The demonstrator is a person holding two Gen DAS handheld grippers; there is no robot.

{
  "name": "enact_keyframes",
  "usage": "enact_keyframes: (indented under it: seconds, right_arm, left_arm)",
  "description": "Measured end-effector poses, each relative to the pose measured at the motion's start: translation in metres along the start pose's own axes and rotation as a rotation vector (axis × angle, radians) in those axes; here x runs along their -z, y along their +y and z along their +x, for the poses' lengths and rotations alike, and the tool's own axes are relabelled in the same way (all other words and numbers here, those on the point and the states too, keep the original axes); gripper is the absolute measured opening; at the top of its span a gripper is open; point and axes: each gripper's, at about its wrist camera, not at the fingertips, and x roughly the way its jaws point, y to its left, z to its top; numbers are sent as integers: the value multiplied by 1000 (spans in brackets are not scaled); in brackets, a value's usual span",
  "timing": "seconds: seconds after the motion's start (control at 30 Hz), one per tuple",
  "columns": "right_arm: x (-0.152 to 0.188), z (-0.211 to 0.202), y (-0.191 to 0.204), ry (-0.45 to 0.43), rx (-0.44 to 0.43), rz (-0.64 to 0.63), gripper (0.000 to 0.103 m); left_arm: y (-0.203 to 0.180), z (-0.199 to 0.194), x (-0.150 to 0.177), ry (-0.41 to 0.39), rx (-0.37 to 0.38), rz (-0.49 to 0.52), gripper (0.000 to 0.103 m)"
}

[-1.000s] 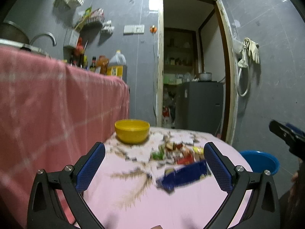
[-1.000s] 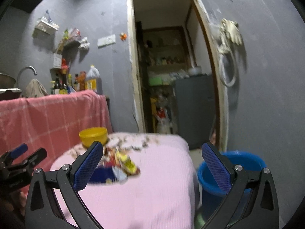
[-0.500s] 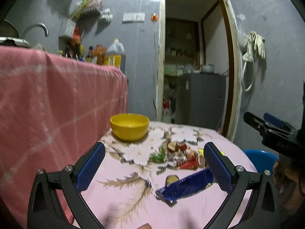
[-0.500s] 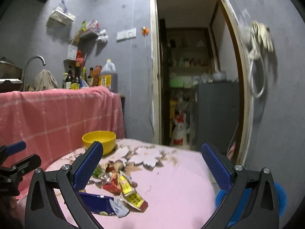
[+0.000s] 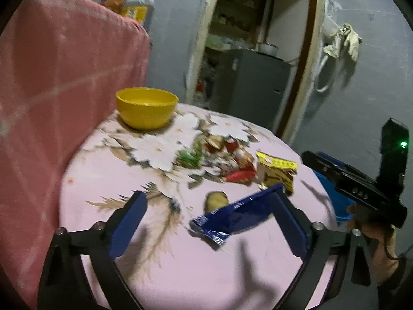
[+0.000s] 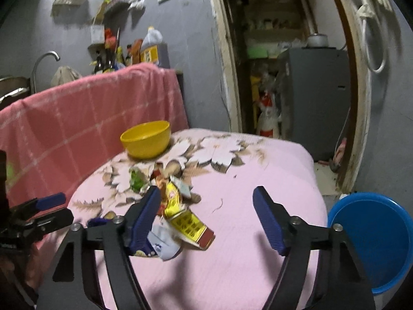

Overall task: Collect trash
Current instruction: 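Grasp the blue wrapper with the left tool while the right tool grasps the yellow wrapper, then lift both wrappers and carry them toward the blue bucket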

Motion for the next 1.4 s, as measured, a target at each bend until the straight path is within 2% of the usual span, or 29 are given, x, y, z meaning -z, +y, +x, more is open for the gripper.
enact_keyframes:
  seconds: [0.1, 0.27, 0.33, 0.4, 0.53, 0.63, 0.7, 0.9, 0.97, 1.07, 1.27, 1.33, 1.37, 1.4]
  right_arm:
    - [3, 6, 2, 34, -21, -13, 63]
    - [8, 15, 9, 88, -68, -44, 63]
    - [9, 17, 11, 98, -73, -51, 63]
    - [9, 21, 12, 112, -74, -56, 63]
    - [12, 25, 12, 129, -77, -51, 62]
    - [12, 26, 8, 133, -83, -34, 52]
    - [13, 27, 4, 140, -83, -17, 39]
    - [20, 29, -2, 165, -73, 9, 15]
    - [22, 28, -4, 168, -75, 15, 11]
    - [24, 27, -6, 170, -72, 23, 10]
    - [24, 25, -9, 163, -49, 34, 11]
    - [24, 26, -10, 165, -43, 41, 20]
    - [24, 26, -11, 168, -39, 45, 36]
    - [24, 27, -12, 168, -42, 49, 44]
  left_arm:
    - [0, 8, 0, 67, 53, -1, 73]
    - [4, 13, 1, 117, 119, -20, 64]
    - [5, 16, 1, 137, 132, -26, 57]
    - [6, 20, 2, 165, 145, -32, 40]
    - [7, 21, 4, 192, 168, -42, 34]
    - [4, 18, 5, 198, 189, -26, 27]
    - [-1, 18, 6, 210, 195, 3, 18]
    - [-18, 14, 12, 222, 199, 105, 16]
    - [-22, 12, 15, 215, 194, 127, 14]
    - [-24, 8, 18, 196, 170, 131, 10]
    - [-17, -2, 19, 155, 108, 65, 9]
    - [-14, -7, 22, 132, 67, 46, 9]
    - [-14, -9, 22, 121, 49, 35, 9]
    - [-12, -11, 23, 110, 40, 19, 9]
